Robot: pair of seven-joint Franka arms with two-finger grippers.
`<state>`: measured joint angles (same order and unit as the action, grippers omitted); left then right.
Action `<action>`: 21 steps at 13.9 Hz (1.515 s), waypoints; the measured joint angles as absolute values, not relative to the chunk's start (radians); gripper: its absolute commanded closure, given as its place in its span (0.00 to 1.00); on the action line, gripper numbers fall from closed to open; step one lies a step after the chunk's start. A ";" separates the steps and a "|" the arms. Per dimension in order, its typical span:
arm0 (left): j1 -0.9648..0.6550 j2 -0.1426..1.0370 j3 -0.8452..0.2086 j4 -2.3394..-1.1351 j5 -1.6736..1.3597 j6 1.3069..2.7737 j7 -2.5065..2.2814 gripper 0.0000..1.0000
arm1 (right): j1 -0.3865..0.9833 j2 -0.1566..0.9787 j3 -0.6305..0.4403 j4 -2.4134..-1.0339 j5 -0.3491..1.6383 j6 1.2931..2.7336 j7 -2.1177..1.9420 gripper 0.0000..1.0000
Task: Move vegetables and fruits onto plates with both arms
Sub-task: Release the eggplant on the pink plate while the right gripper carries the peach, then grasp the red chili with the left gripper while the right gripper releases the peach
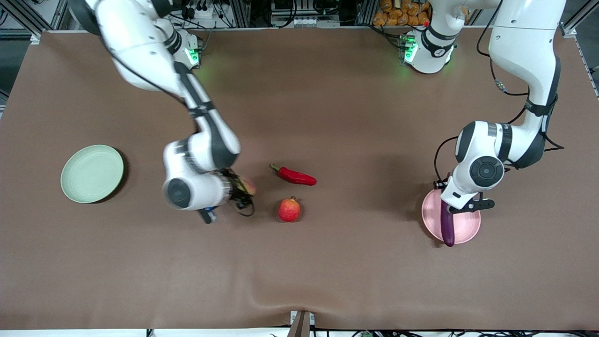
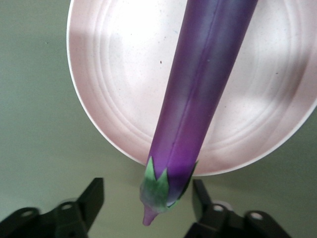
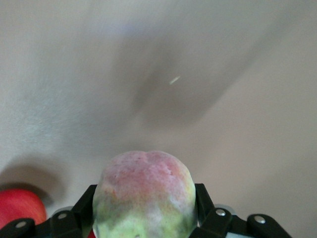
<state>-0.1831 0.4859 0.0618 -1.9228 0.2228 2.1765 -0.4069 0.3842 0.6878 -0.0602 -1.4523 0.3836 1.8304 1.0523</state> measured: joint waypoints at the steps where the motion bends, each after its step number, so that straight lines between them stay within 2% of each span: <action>1: -0.183 0.486 0.062 -1.922 0.223 2.177 -0.407 0.00 | 0.332 0.651 -0.067 -1.453 0.377 1.747 0.962 1.00; 4: -0.184 0.479 0.059 -1.914 0.223 2.175 -0.407 0.00 | 0.176 0.553 -0.089 -1.474 0.204 1.536 0.682 1.00; 7: -0.186 0.446 0.001 -1.889 0.222 2.123 -0.472 0.00 | 0.056 0.505 -0.106 -1.553 0.011 1.505 0.403 1.00; 12: -0.211 0.435 -0.218 -1.759 0.146 1.984 -0.904 0.00 | -0.238 0.511 -0.136 -1.639 -0.093 1.639 -0.093 1.00; 15: -0.309 0.474 -0.257 -1.671 0.087 1.981 -1.191 0.00 | -0.267 0.513 -0.152 -1.723 -0.127 1.766 -0.140 1.00; 17: -0.405 0.553 -0.257 -1.578 0.083 1.982 -1.388 0.00 | -0.266 0.520 -0.152 -1.789 -0.133 1.868 -0.146 0.92; 18: -0.448 0.605 -0.256 -1.524 0.083 1.984 -1.481 0.00 | -0.267 0.527 -0.153 -1.811 -0.136 1.905 -0.151 0.85; 19: -0.486 0.653 -0.255 -1.475 0.083 1.992 -1.558 0.00 | -0.267 0.535 -0.156 -1.823 -0.138 1.926 -0.161 0.52; 20: -0.538 0.712 -0.252 -1.414 0.083 2.013 -1.659 0.00 | -0.267 0.541 -0.164 -1.827 -0.139 1.943 -0.179 0.01; 21: -0.551 0.722 -0.251 -1.407 0.083 2.053 -1.723 0.00 | -0.268 0.542 -0.166 -1.827 -0.139 1.951 -0.185 0.00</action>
<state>-0.5510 0.7224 -0.2515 -1.4066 0.0829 2.0529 -1.7230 -0.2681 0.5418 -0.1660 -1.8273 -0.1386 1.9507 -0.1852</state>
